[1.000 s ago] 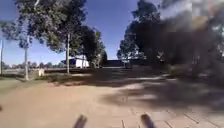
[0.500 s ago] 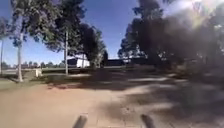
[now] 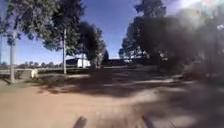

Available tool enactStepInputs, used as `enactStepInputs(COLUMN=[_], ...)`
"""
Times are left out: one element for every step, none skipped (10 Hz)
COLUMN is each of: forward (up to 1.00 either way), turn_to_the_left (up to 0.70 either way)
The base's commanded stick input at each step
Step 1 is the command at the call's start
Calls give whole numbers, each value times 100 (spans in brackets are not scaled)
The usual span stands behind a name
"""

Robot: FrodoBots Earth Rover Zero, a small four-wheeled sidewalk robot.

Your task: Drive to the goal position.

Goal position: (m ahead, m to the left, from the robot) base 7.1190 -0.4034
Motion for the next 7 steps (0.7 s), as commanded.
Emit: enactStepInputs(forward=[100, 100, 100, 100, 100, 100, 100], turn_to_the_left=[0, 0, 0, -22, -23, -23, -24])
